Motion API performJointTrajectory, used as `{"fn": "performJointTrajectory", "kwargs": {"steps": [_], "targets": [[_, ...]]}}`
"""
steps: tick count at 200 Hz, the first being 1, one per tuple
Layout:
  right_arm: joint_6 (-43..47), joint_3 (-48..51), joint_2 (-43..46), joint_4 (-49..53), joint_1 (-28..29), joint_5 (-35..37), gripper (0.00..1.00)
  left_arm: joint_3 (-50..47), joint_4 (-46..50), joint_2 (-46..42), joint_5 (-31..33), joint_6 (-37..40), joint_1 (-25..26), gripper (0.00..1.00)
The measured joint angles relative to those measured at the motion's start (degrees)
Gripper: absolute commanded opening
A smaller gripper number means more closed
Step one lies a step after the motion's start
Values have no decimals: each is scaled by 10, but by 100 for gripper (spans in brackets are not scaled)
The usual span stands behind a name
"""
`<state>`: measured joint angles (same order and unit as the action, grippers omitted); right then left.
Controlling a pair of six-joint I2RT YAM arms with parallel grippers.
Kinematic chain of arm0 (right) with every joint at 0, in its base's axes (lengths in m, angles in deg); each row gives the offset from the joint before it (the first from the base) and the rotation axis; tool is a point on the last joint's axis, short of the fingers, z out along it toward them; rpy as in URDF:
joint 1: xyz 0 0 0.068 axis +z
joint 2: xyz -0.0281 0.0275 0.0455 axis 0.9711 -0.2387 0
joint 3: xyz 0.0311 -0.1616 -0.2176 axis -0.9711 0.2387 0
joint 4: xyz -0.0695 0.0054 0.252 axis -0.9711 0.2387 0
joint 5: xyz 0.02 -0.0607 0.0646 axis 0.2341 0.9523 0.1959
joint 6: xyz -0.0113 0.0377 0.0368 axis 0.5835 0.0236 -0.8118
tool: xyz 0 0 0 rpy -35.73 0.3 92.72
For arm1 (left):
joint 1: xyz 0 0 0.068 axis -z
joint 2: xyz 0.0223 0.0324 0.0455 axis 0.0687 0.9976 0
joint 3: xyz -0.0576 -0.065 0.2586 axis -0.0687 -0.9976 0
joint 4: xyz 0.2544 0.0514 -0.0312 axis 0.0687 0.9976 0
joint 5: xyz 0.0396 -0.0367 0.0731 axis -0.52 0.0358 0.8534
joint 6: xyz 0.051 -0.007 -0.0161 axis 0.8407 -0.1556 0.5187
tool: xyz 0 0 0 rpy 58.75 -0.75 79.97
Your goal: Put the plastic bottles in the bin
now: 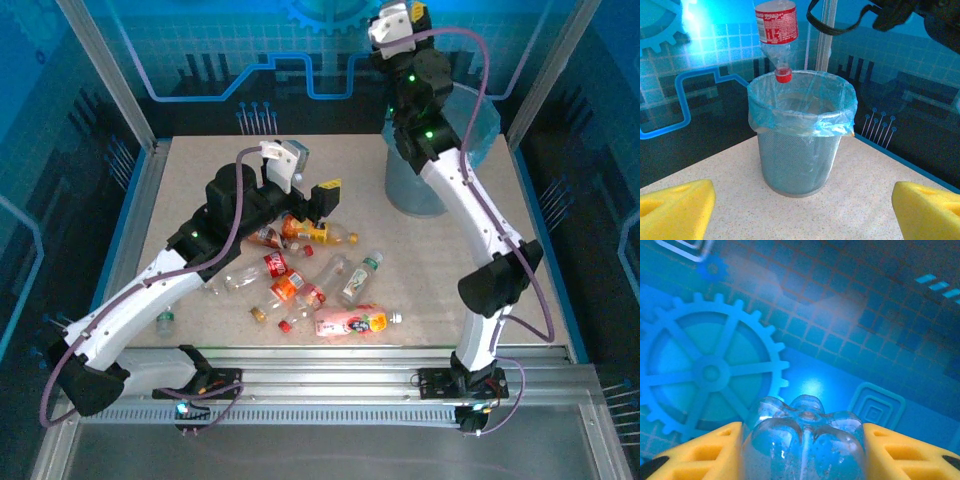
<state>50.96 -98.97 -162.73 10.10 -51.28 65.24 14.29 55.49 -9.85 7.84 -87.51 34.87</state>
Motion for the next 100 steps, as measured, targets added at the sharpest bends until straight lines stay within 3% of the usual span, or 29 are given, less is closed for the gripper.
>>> {"fn": "performJointTrajectory", "kwargs": {"steps": [40, 100], "targets": [[-26, -45, -52, 40, -28, 31, 48, 0, 0, 0, 5, 0, 0, 93], [-81, -10, -98, 106, -34, 49, 54, 0, 1, 7, 5, 0, 0, 93]]}}
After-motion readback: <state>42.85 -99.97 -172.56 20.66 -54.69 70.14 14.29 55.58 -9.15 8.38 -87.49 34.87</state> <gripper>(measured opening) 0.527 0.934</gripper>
